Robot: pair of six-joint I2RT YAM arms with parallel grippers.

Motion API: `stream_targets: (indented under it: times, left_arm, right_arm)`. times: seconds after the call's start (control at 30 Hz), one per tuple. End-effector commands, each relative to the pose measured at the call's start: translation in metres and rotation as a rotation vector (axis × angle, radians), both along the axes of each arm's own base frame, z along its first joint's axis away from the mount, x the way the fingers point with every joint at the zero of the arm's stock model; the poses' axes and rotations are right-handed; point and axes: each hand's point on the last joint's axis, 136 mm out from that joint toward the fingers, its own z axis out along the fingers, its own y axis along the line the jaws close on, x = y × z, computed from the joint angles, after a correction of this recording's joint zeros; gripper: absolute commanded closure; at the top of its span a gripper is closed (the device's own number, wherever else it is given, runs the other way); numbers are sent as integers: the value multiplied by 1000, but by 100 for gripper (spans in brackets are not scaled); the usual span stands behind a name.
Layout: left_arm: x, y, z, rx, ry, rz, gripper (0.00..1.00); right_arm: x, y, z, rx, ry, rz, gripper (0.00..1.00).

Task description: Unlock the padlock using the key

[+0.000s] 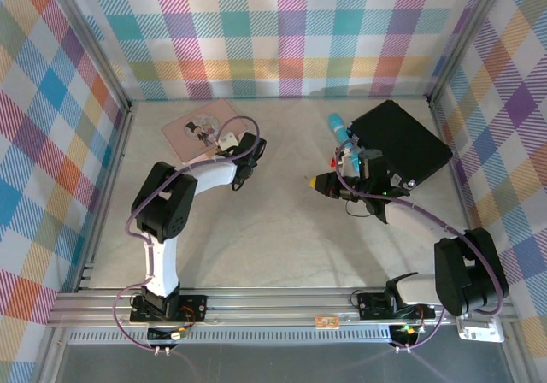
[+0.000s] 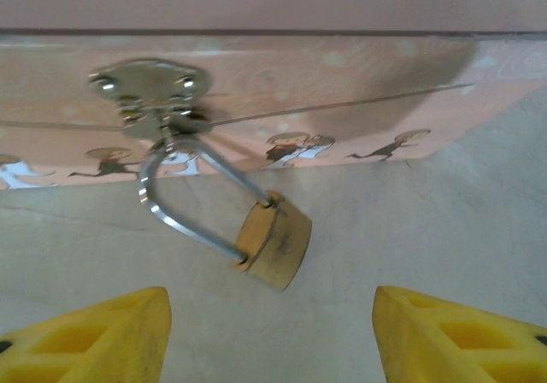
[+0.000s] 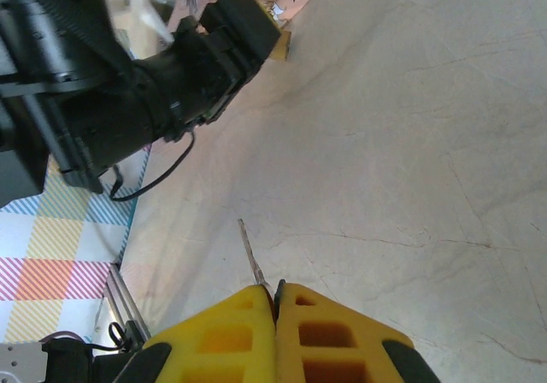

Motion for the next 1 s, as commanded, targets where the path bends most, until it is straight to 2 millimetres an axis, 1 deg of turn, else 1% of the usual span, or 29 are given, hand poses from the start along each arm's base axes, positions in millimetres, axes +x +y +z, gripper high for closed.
stream_targets:
  times: [0.0, 0.03, 0.13, 0.33, 0.43, 0.53, 0.67, 0.73, 0.8, 0.97]
  left_arm:
    - [0, 15, -7, 93, 24, 66, 36]
    - [-4, 18, -12, 114, 50, 70, 36]
    - [-2, 20, -20, 110, 69, 82, 35]
    - [7, 23, -31, 70, 95, 102, 35]
    - [8, 24, -38, 51, 132, 101, 37]
    - [6, 28, -41, 26, 140, 107, 44]
    - [-3, 34, -44, 0, 166, 95, 60]
    - [-10, 37, -42, 11, 174, 81, 61]
    - [-15, 39, -41, 13, 176, 64, 59]
    - [-13, 42, -47, 22, 213, -1, 48]
  right_arm:
    - [-4, 0, 5, -12, -32, 15, 100]
    - [-4, 0, 5, -12, -35, 16, 100]
    - [-4, 0, 6, -10, -39, 17, 100]
    - [-2, 3, 4, -1, -31, 26, 100]
    - [-3, 2, 3, -3, -31, 25, 100]
    - [-4, 1, 4, -6, -37, 18, 100]
    - [-6, 0, 4, -9, -41, 15, 100]
    - [-6, -1, 3, -9, -39, 13, 100]
    - [-5, 0, 3, -9, -35, 14, 100]
    - [-4, 3, 5, -12, -31, 35, 100]
